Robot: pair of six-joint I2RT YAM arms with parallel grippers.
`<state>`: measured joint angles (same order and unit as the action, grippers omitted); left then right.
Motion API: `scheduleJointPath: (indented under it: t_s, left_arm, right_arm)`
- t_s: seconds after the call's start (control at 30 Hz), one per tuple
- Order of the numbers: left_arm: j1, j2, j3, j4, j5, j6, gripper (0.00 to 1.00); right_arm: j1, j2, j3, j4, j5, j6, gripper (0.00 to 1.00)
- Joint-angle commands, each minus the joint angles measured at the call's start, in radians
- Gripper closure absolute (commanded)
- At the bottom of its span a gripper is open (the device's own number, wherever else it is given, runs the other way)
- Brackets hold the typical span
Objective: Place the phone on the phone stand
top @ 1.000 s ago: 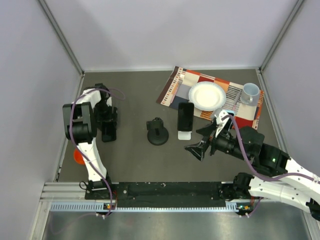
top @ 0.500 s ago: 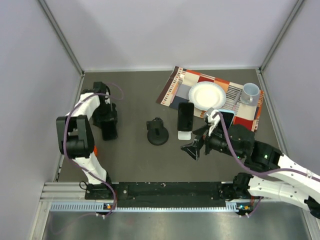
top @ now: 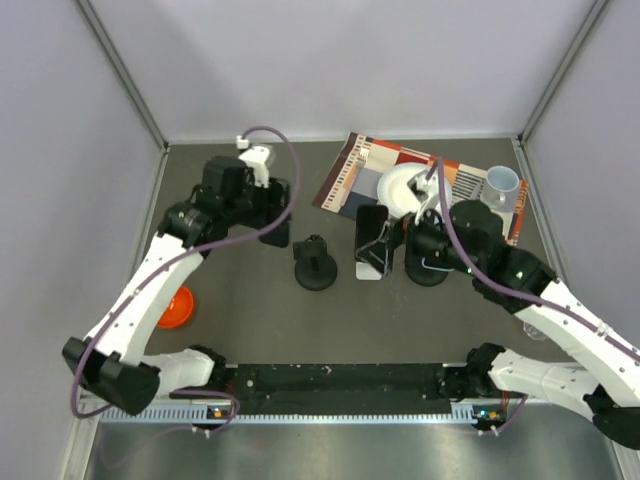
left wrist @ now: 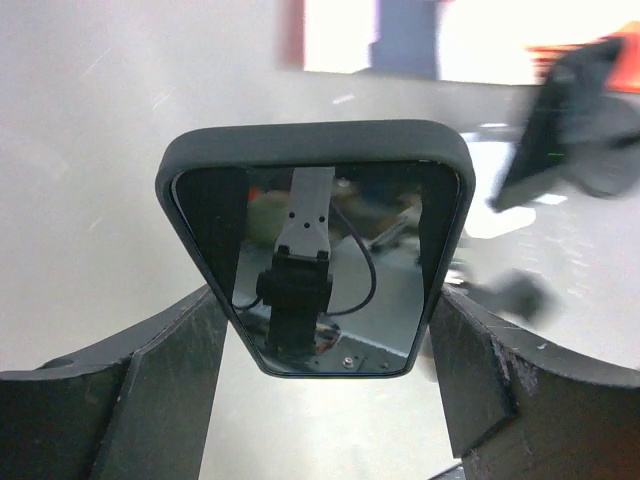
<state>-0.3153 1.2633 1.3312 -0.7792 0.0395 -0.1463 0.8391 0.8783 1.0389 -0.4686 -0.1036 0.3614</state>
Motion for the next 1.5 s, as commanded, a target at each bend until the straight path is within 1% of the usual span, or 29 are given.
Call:
scheduleJointPath:
  t_s: [0.0, 0.03, 0.1, 0.13, 0.2, 0.23, 0.27, 0.3, 0.33, 0.4, 0.43, 0.5, 0.53, 0.6, 0.7, 0.73, 0.77, 0.8, 0.83, 0.97, 1.1, 1.17, 1.23, 1.3, 1.33, 1.37, 1.47]
  left_arm:
    - [-0.226, -0.131, 0.036, 0.207, -0.031, 0.027, 1.00]
    - [-0.298, -0.140, 0.037, 0.221, -0.086, 0.030, 1.00]
    - [-0.346, -0.154, 0.060, 0.225, -0.139, 0.050, 1.00]
    - [-0.388, -0.154, 0.069, 0.224, -0.154, 0.054, 1.00]
    - [-0.435, -0.159, 0.091, 0.227, -0.162, 0.062, 1.00]
    - [-0.489, -0.160, 0.092, 0.245, -0.167, 0.068, 1.00]
    - [-0.522, -0.165, 0.082, 0.262, -0.194, 0.085, 1.00]
    - [-0.553, -0.166, 0.076, 0.277, -0.235, 0.091, 1.00]
    - [-0.602, -0.166, 0.076, 0.282, -0.292, 0.099, 1.00]
    - [-0.630, -0.159, 0.079, 0.291, -0.308, 0.114, 1.00]
    - [-0.649, -0.157, 0.079, 0.297, -0.316, 0.119, 1.00]
    - [-0.665, -0.145, 0.079, 0.302, -0.335, 0.132, 1.00]
    - [-0.677, -0.139, 0.080, 0.302, -0.342, 0.137, 1.00]
    - [-0.697, -0.131, 0.080, 0.302, -0.354, 0.137, 1.00]
    - [-0.722, -0.127, 0.074, 0.308, -0.371, 0.162, 1.00]
    - [-0.726, -0.124, 0.072, 0.310, -0.381, 0.165, 1.00]
    - [-0.734, -0.124, 0.072, 0.310, -0.394, 0.165, 1.00]
    - [-0.745, -0.124, 0.072, 0.307, -0.421, 0.165, 1.00]
    - [-0.751, -0.125, 0.072, 0.307, -0.432, 0.160, 1.00]
    - [-0.769, -0.130, 0.059, 0.304, -0.447, 0.148, 1.00]
    - [-0.788, -0.128, 0.049, 0.291, -0.463, 0.148, 1.00]
    - [-0.792, -0.128, 0.048, 0.279, -0.464, 0.148, 1.00]
    - [-0.795, -0.125, 0.049, 0.270, -0.466, 0.149, 1.00]
    - [-0.797, -0.122, 0.049, 0.255, -0.466, 0.148, 1.00]
    - [-0.797, -0.127, 0.048, 0.252, -0.463, 0.148, 1.00]
    - [-0.797, -0.128, 0.045, 0.253, -0.461, 0.148, 1.00]
    - [-0.800, -0.130, 0.043, 0.250, -0.467, 0.148, 1.00]
  right_arm:
    - [-0.121, 0.069, 0.166, -0.011, -0.149, 0.045, 0.01]
    - [-0.138, 0.082, 0.194, -0.025, -0.163, 0.050, 0.01]
    - [-0.170, 0.106, 0.269, -0.053, -0.174, 0.057, 0.01]
    - [-0.191, 0.111, 0.289, -0.056, -0.179, 0.060, 0.01]
    - [-0.207, 0.125, 0.340, -0.058, -0.185, 0.065, 0.02]
    - [-0.207, 0.148, 0.358, -0.061, -0.186, 0.060, 0.03]
    - [-0.209, 0.162, 0.374, -0.062, -0.191, 0.060, 0.05]
    - [-0.207, 0.177, 0.409, -0.061, -0.200, 0.062, 0.06]
    - [-0.209, 0.217, 0.429, -0.067, -0.238, 0.060, 0.12]
    - [-0.207, 0.260, 0.499, -0.077, -0.283, 0.079, 0.18]
    - [-0.206, 0.280, 0.522, -0.099, -0.295, 0.085, 0.22]
    - [-0.173, 0.323, 0.582, -0.126, -0.280, 0.067, 0.23]
    - [-0.157, 0.335, 0.599, -0.146, -0.245, 0.054, 0.24]
    - [-0.115, 0.390, 0.654, -0.232, -0.213, 0.031, 0.25]
    - [-0.058, 0.453, 0.708, -0.321, -0.171, 0.004, 0.36]
    - [-0.042, 0.461, 0.716, -0.338, -0.110, 0.002, 0.38]
    - [-0.028, 0.464, 0.717, -0.346, -0.085, 0.001, 0.39]
    - [-0.006, 0.470, 0.716, -0.358, -0.067, -0.004, 0.47]
    - [0.000, 0.475, 0.714, -0.363, -0.041, -0.003, 0.50]
    - [0.025, 0.501, 0.719, -0.375, -0.005, -0.012, 0.55]
    - [0.046, 0.513, 0.728, -0.377, 0.021, -0.042, 0.69]
    - [0.046, 0.510, 0.734, -0.377, 0.027, -0.041, 0.69]
    - [0.046, 0.508, 0.748, -0.377, 0.013, -0.045, 0.62]
    - [0.046, 0.507, 0.774, -0.378, -0.001, -0.052, 0.58]
    - [0.045, 0.507, 0.782, -0.380, -0.004, -0.055, 0.57]
    - [0.043, 0.513, 0.802, -0.384, -0.013, -0.058, 0.57]
    - [0.032, 0.533, 0.822, -0.395, -0.062, -0.058, 0.61]
